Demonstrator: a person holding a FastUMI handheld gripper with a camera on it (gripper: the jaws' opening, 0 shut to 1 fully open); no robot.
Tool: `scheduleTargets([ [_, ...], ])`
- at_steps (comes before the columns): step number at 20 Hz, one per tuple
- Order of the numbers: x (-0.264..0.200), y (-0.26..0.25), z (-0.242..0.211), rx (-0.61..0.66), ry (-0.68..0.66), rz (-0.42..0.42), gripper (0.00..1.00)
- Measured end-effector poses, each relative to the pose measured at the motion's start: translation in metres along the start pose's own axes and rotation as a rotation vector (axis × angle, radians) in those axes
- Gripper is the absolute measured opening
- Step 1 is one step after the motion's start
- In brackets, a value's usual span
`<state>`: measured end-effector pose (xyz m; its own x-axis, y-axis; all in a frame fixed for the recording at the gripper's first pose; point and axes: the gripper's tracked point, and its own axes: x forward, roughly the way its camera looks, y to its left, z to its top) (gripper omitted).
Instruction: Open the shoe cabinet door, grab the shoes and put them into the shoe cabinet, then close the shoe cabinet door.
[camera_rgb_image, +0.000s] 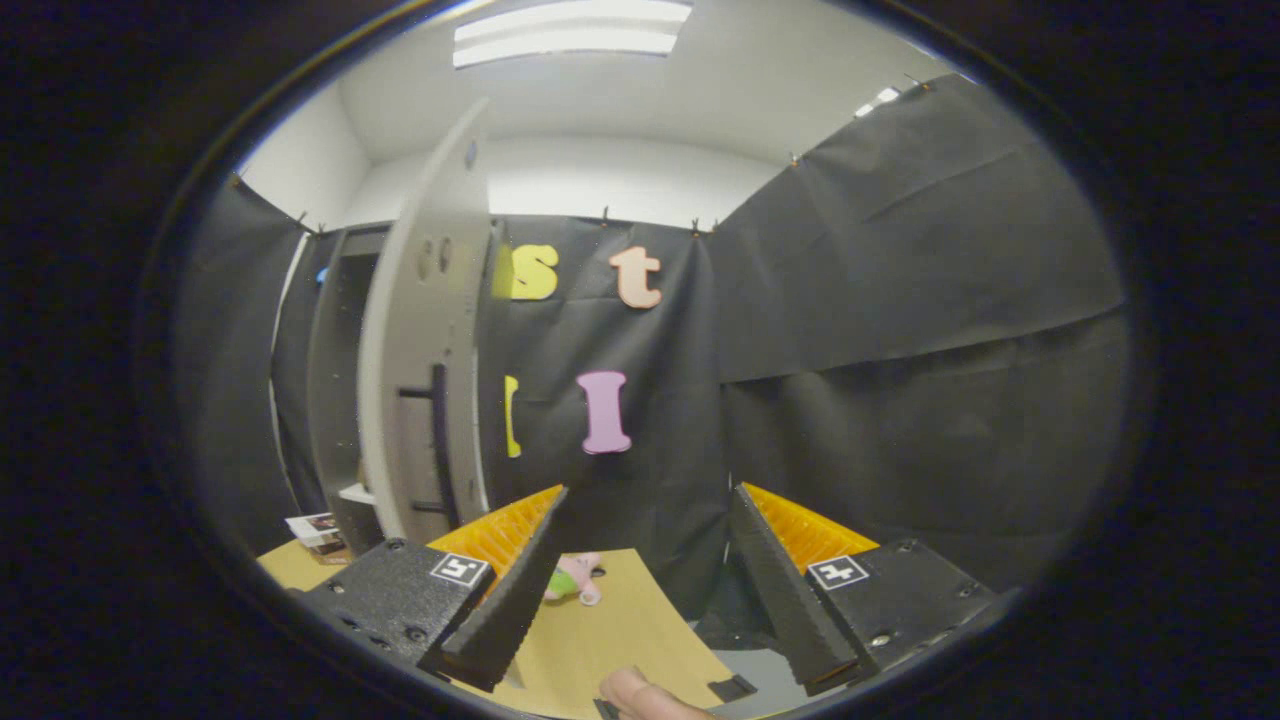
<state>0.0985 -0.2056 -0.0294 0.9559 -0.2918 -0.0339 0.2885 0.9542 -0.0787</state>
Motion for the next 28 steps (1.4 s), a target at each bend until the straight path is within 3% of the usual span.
scheduleTargets([
  [3, 0.054, -0.011, -0.028, -0.041, 0.03, -0.02, 1.0],
  [7, 0.074, 0.027, -0.074, -0.027, 0.139, 0.119, 1.0],
  [10, 0.082, 0.067, -0.082, 0.025, 0.173, 0.219, 1.0],
  [13, 0.08, 0.087, -0.08, 0.013, 0.177, 0.245, 1.0],
  [18, 0.052, 0.157, -0.083, -0.024, 0.204, 0.399, 1.0],
  [21, 0.049, 0.166, -0.09, -0.048, 0.233, 0.369, 0.93],
  [28, 0.034, 0.232, -0.098, -0.044, 0.241, 0.431, 0.93],
])
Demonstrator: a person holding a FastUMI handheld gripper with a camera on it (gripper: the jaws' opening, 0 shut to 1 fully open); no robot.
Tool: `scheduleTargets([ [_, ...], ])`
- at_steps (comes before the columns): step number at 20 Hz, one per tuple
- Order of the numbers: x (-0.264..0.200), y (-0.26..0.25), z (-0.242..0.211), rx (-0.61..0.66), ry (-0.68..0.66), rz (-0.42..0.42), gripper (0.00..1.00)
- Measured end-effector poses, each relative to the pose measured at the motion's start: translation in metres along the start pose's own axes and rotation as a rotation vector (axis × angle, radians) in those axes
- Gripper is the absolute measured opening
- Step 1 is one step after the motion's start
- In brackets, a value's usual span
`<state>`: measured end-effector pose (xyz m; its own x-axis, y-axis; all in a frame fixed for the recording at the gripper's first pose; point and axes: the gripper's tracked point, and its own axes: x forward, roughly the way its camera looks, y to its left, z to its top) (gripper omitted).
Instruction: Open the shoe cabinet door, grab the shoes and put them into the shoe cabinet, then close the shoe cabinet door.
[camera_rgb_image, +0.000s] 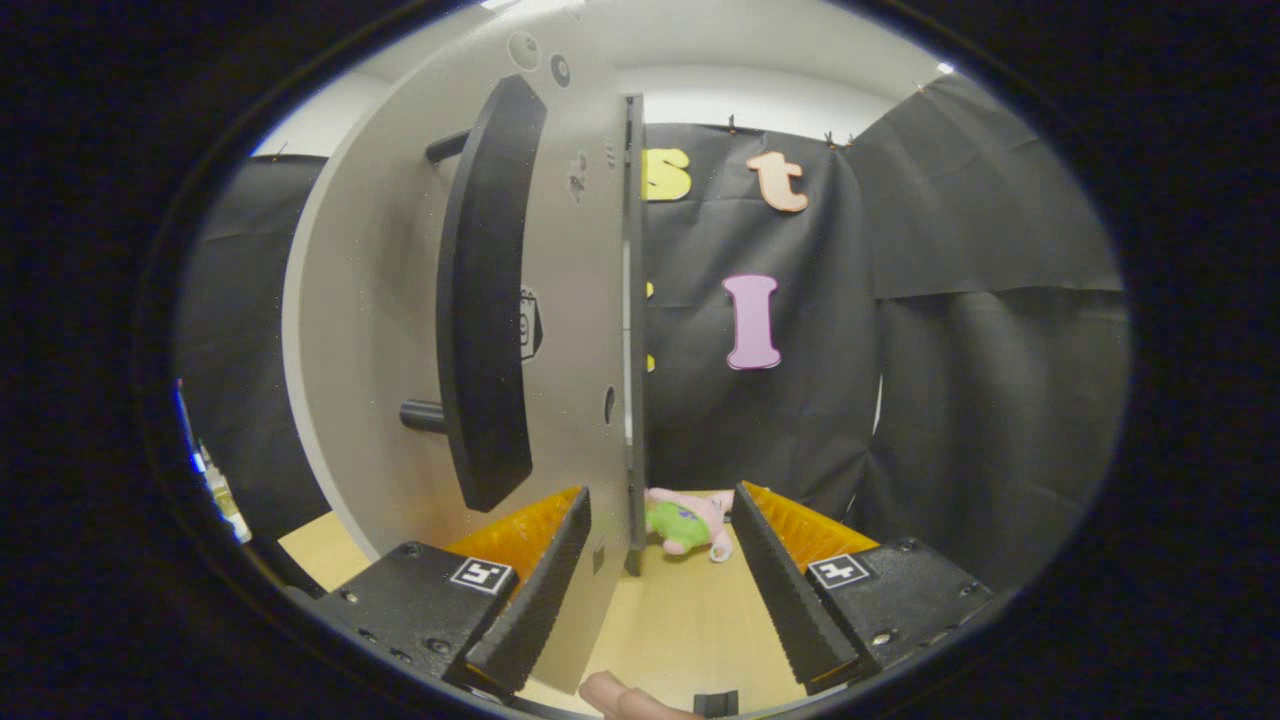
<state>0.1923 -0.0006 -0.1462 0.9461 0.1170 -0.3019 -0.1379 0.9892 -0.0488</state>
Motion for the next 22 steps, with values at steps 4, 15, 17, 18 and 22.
scheduleTargets([
  [4, 0.001, 0.022, 0.006, -0.006, -0.037, -0.022, 0.93],
  [15, 0.022, 0.077, -0.001, 0.063, -0.03, 0.051, 0.93],
  [17, 0.028, 0.084, -0.001, 0.087, -0.037, 0.051, 0.93],
  [18, 0.03, 0.087, 0.001, 0.093, -0.047, 0.046, 0.93],
  [22, 0.038, 0.104, 0.005, 0.033, -0.075, 0.025, 0.93],
])
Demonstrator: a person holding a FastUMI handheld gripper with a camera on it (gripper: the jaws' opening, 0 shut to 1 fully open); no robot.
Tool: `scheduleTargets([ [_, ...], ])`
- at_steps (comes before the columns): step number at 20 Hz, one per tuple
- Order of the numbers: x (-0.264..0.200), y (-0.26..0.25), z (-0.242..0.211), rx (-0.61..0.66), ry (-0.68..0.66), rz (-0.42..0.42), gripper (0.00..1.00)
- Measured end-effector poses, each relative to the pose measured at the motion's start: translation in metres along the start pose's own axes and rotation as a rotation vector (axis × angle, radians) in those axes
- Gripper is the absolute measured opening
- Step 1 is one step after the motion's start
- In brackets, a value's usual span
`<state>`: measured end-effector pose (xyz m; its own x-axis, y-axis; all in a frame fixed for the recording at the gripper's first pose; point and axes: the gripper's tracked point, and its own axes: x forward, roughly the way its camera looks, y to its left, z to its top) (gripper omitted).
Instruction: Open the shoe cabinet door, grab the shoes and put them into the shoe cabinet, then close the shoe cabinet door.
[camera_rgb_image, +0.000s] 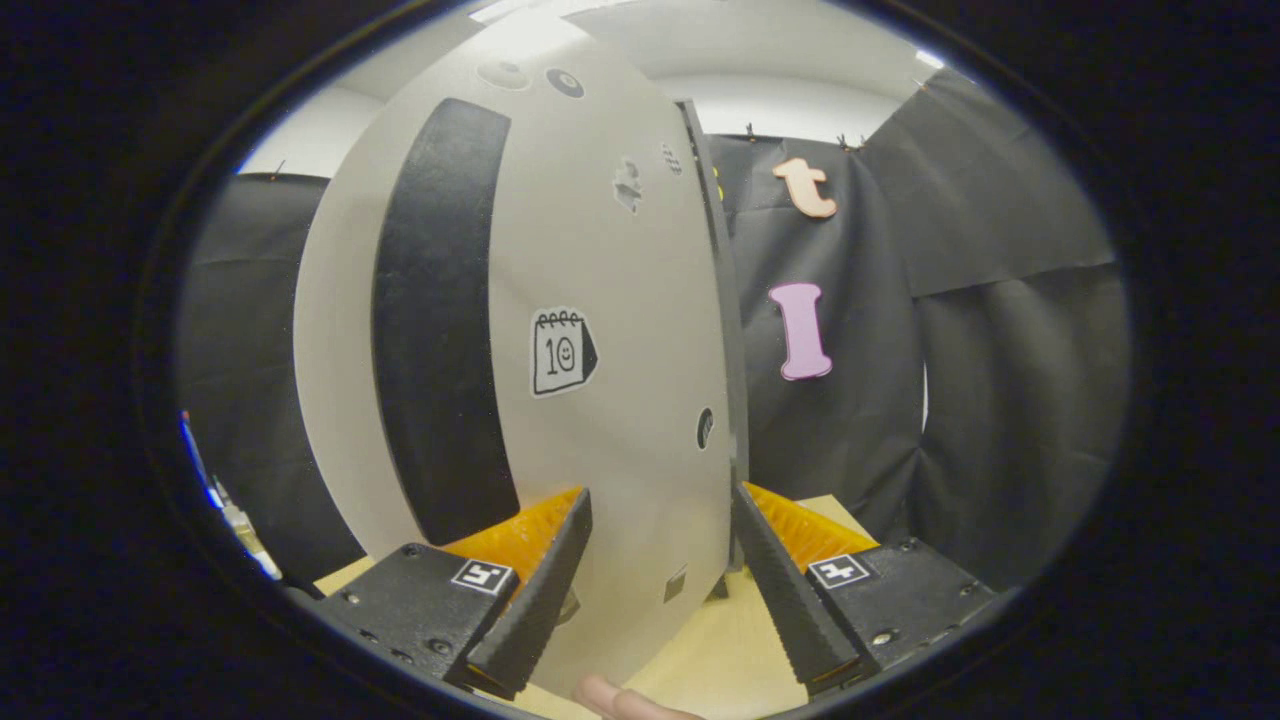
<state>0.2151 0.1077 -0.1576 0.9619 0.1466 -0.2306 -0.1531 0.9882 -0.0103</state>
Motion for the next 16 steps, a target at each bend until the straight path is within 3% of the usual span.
scheduleTargets([
  [3, 0.001, 0.02, 0.003, -0.084, -0.02, -0.016, 0.93],
  [5, 0.002, 0.042, 0.003, -0.114, -0.029, 0.018, 0.93],
  [8, 0.006, 0.103, -0.006, -0.073, 0.011, 0.218, 0.93],
  [9, 0.005, 0.115, -0.012, -0.054, 0.046, 0.24, 0.94],
  [16, -0.013, 0.127, -0.008, -0.126, 0.022, 0.209, 0.97],
])
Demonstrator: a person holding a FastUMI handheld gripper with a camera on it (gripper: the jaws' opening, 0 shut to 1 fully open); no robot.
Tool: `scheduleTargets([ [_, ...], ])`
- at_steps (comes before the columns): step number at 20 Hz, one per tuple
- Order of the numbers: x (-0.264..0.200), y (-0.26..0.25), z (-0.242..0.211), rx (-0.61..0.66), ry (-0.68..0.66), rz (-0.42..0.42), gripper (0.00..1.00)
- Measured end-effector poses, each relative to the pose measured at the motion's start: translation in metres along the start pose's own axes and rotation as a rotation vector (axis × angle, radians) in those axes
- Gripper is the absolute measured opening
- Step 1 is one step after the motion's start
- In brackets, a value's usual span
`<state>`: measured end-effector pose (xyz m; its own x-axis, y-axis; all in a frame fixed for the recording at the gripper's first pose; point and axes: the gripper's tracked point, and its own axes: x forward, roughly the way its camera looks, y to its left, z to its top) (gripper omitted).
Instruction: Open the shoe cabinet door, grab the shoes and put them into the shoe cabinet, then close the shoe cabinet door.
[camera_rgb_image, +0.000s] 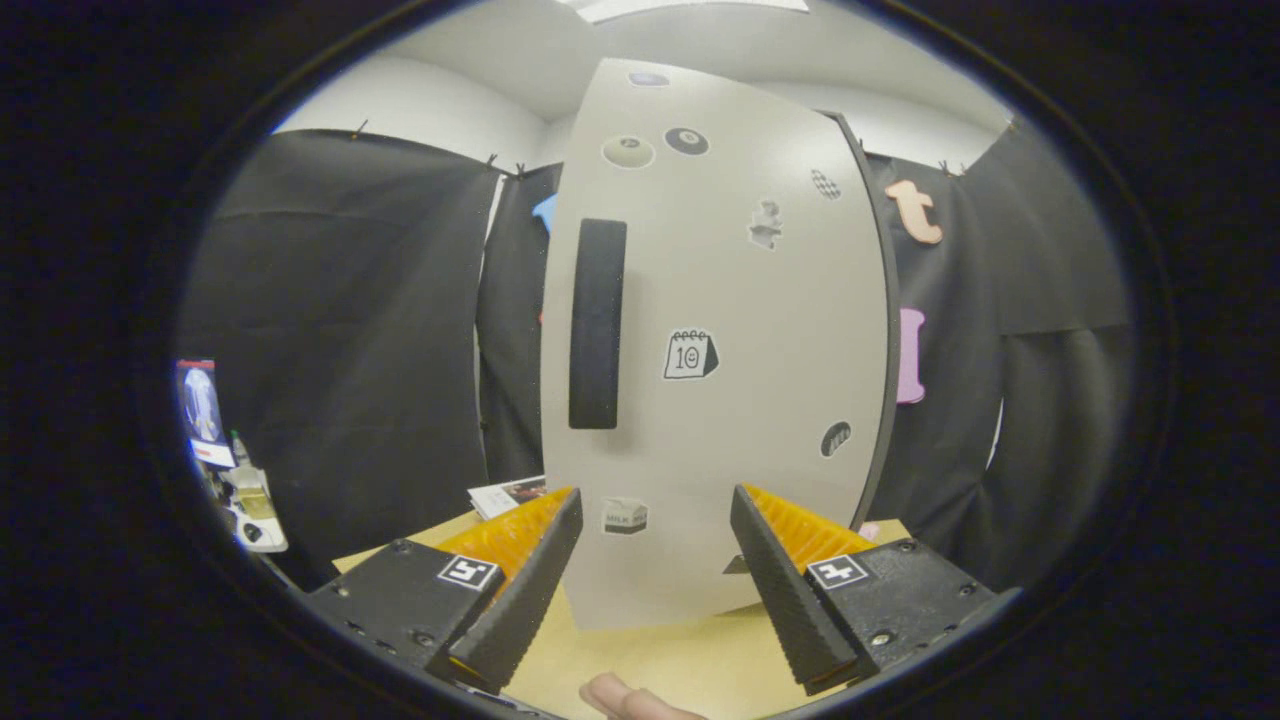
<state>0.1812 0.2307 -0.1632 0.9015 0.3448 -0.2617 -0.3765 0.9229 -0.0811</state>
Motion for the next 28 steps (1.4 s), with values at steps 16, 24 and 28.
scheduleTargets([
  [16, -0.095, -0.003, 0.006, 0.132, -0.037, -0.142, 0.98],
  [24, -0.154, -0.007, 0.034, 0.103, -0.133, -0.2, 0.98],
  [28, -0.173, -0.003, 0.041, 0.051, -0.17, -0.207, 0.98],
])
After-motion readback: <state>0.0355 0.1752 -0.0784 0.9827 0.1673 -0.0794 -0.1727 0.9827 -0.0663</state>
